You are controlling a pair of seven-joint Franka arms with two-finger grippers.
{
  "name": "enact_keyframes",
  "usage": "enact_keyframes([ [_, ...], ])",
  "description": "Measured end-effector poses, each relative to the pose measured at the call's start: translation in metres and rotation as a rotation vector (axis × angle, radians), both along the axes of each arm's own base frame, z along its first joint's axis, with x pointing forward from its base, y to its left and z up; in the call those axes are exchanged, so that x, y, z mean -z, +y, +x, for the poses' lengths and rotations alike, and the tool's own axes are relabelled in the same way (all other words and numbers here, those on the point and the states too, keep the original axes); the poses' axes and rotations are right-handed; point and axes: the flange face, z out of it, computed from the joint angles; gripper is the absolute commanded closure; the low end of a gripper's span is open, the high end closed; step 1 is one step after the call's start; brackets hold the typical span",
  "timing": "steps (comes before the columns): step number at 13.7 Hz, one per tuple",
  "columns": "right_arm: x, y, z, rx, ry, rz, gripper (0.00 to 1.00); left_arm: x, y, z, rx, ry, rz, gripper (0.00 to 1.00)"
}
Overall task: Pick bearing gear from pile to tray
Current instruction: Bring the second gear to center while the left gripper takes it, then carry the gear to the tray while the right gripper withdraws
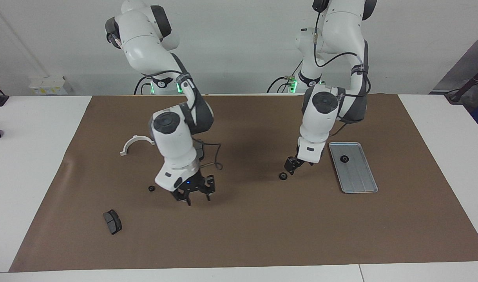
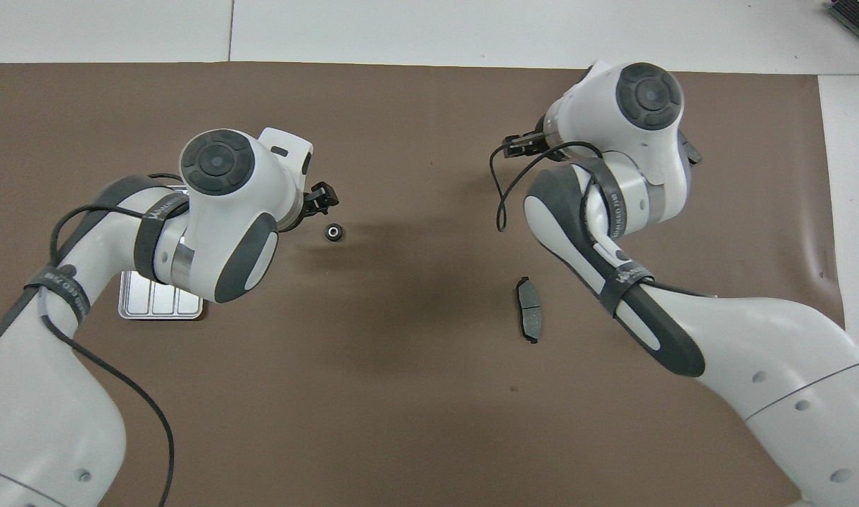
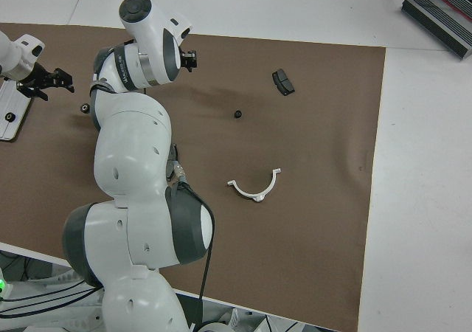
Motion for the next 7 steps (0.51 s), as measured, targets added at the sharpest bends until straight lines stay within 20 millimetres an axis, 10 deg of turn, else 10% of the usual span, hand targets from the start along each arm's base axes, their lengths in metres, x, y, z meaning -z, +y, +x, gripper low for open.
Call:
enact_keyframes([
  [4, 0.022, -0.099, -0.008, 0.030, 0.057, -0.035, 0.40, 0.035, -0.033, -0.008, 0.025, 0.020, 0.006, 0.03],
  [7, 0.030, -0.139, -0.024, 0.050, 0.144, -0.053, 0.40, 0.039, -0.037, -0.011, 0.017, 0.024, 0.007, 0.29],
])
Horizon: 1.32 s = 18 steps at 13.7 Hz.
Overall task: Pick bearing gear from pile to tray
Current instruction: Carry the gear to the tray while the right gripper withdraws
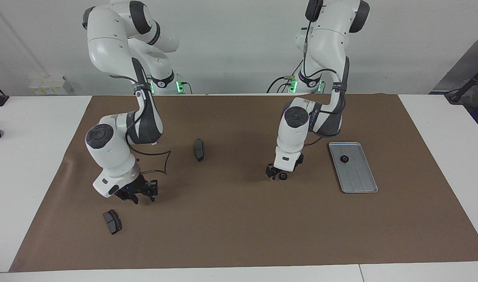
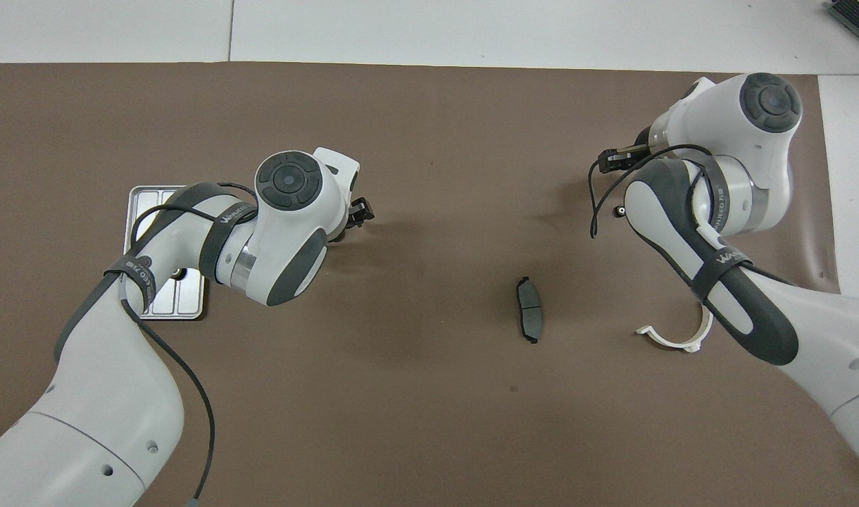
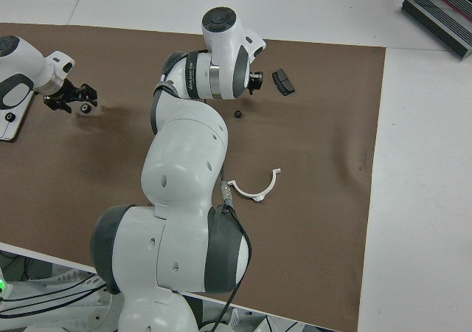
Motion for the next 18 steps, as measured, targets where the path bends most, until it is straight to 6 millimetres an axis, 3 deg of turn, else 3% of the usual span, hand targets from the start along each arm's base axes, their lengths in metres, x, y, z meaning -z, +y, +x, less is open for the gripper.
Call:
enact_keyframes([
  [2, 0.001, 0.006, -0.009, -0.014, 0.043, -0.004, 0.40, 0.001, 0.000, 0.000, -0.004, -0.001, -0.001, 0.38],
  [4, 0.003, 0.025, -0.015, -0.043, 0.052, -0.004, 0.40, 0.003, 0.001, 0.000, -0.006, -0.010, -0.007, 0.53],
  [5, 0.004, 0.034, -0.017, -0.055, 0.056, -0.004, 0.40, 0.006, 0.001, -0.001, -0.005, -0.011, -0.008, 0.67],
  [6, 0.006, 0.039, -0.019, -0.063, 0.062, -0.005, 0.40, 0.008, 0.002, -0.002, -0.006, -0.014, -0.011, 0.97],
  [11, 0.024, 0.037, -0.034, -0.064, 0.097, -0.010, 0.40, 0.005, 0.004, 0.001, -0.012, -0.024, -0.014, 1.00],
  [13, 0.024, 0.034, -0.036, -0.061, 0.098, -0.011, 0.40, -0.003, 0.014, 0.009, -0.032, -0.027, -0.007, 1.00],
  [15, 0.024, 0.032, -0.039, -0.059, 0.101, -0.013, 0.40, -0.035, 0.047, 0.024, -0.070, -0.051, -0.007, 1.00],
  [18, 0.025, 0.027, -0.040, -0.060, 0.104, -0.018, 0.40, -0.112, 0.136, 0.031, -0.066, -0.022, -0.035, 1.00],
])
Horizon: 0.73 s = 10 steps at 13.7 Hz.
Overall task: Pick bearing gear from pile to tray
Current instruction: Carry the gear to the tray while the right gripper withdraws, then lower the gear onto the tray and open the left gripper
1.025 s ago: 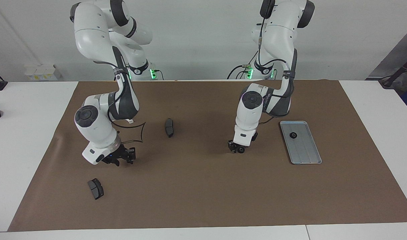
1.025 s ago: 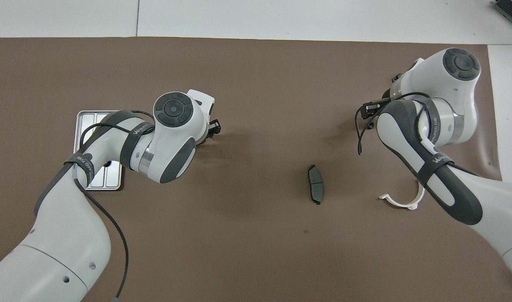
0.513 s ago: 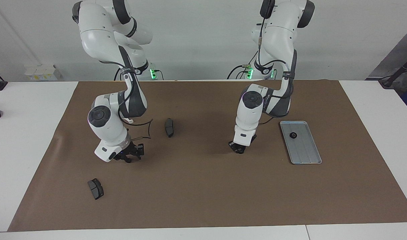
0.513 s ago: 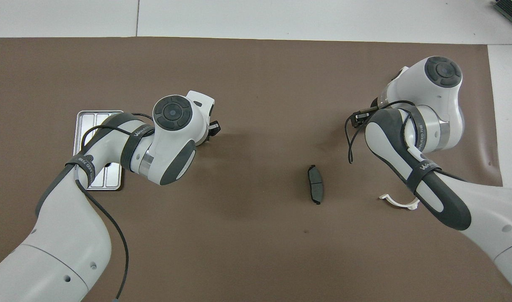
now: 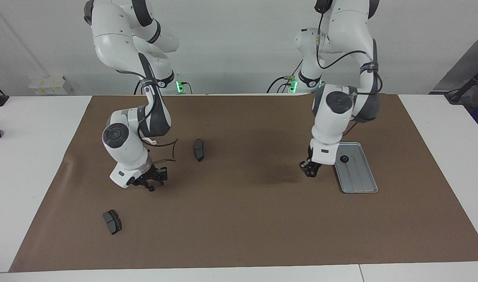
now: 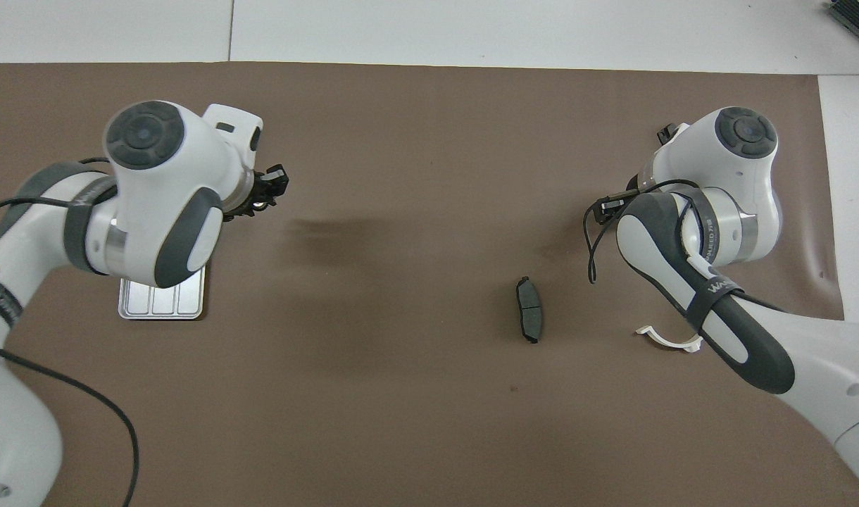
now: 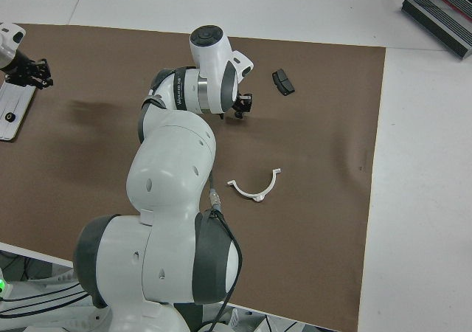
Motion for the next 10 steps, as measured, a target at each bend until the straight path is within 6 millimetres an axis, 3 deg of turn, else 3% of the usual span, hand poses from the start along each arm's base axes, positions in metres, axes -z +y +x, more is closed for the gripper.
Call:
enact_keyframes([
  [2, 0.001, -0.008, 0.000, -0.008, 0.001, 0.000, 0.41, -0.035, 0.077, -0.005, 0.049, 0.041, -0.017, 1.00],
  [3, 0.001, -0.012, 0.000, -0.006, 0.001, 0.000, 0.41, -0.039, 0.114, -0.009, 0.077, 0.055, -0.019, 1.00],
  [4, 0.001, -0.014, 0.000, -0.004, 0.001, -0.001, 0.41, -0.033, 0.144, -0.013, 0.103, 0.070, -0.019, 1.00],
  [6, 0.000, -0.017, 0.002, -0.001, -0.012, 0.001, 0.43, -0.001, 0.193, -0.028, 0.142, 0.072, -0.018, 1.00],
  [7, -0.001, -0.017, 0.003, -0.001, -0.028, 0.002, 0.43, 0.019, 0.202, -0.038, 0.152, 0.056, -0.014, 1.00],
  [10, 0.000, -0.017, 0.005, -0.001, -0.050, 0.005, 0.48, 0.071, 0.194, -0.078, 0.170, 0.054, -0.008, 1.00],
])
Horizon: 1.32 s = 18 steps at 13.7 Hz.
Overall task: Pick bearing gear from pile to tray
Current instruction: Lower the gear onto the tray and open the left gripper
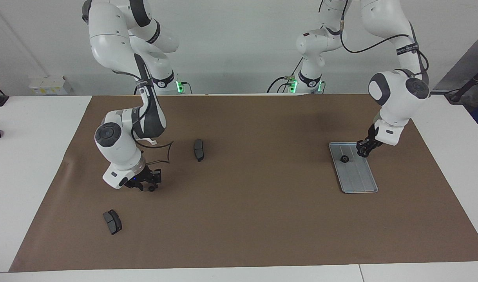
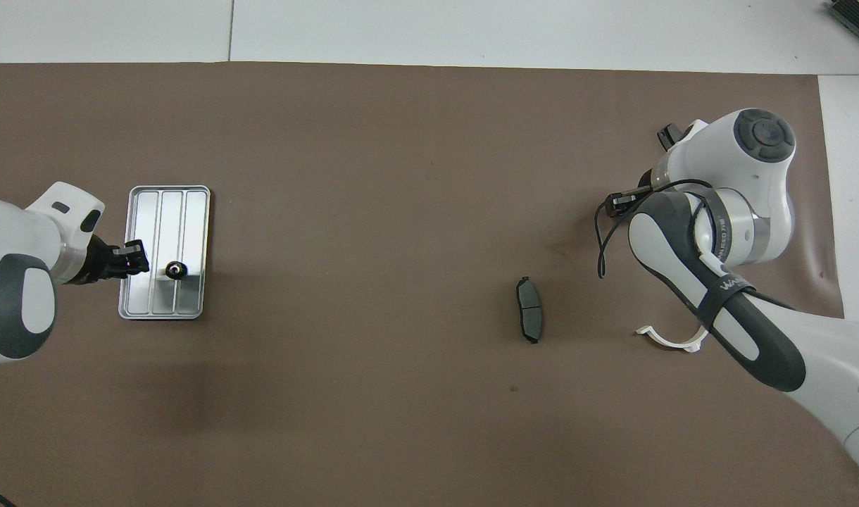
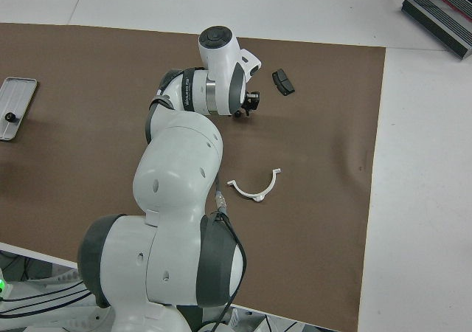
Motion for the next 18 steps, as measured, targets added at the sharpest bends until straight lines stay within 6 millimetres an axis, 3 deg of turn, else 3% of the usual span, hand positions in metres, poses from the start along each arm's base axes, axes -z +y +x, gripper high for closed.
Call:
enact_keyframes([
  [2, 0.001, 0.000, 0.000, 0.000, -0.009, 0.001, 0.49, 0.013, -0.004, -0.015, 0.020, 0.016, 0.001, 0.97],
  [4, 0.003, 0.001, -0.001, -0.001, -0.009, 0.002, 0.52, 0.017, -0.004, -0.019, 0.040, 0.019, 0.002, 0.77],
  [5, 0.004, 0.001, -0.002, -0.001, -0.008, 0.002, 0.54, 0.017, -0.004, -0.020, 0.052, 0.018, 0.002, 0.62],
  [6, 0.005, 0.001, -0.002, -0.001, -0.007, 0.002, 0.55, 0.018, -0.003, -0.020, 0.066, 0.017, 0.002, 0.06],
  [7, 0.005, 0.001, -0.002, -0.001, -0.006, 0.002, 0.55, 0.018, -0.003, -0.020, 0.084, 0.015, 0.002, 0.00],
  [13, 0.009, 0.002, -0.005, -0.003, 0.003, 0.001, 0.61, 0.005, -0.003, -0.011, 0.130, -0.014, 0.006, 0.00],
  [18, 0.009, 0.001, -0.005, -0.003, 0.003, 0.001, 0.71, -0.053, -0.013, 0.019, 0.153, -0.039, 0.008, 0.00],
])
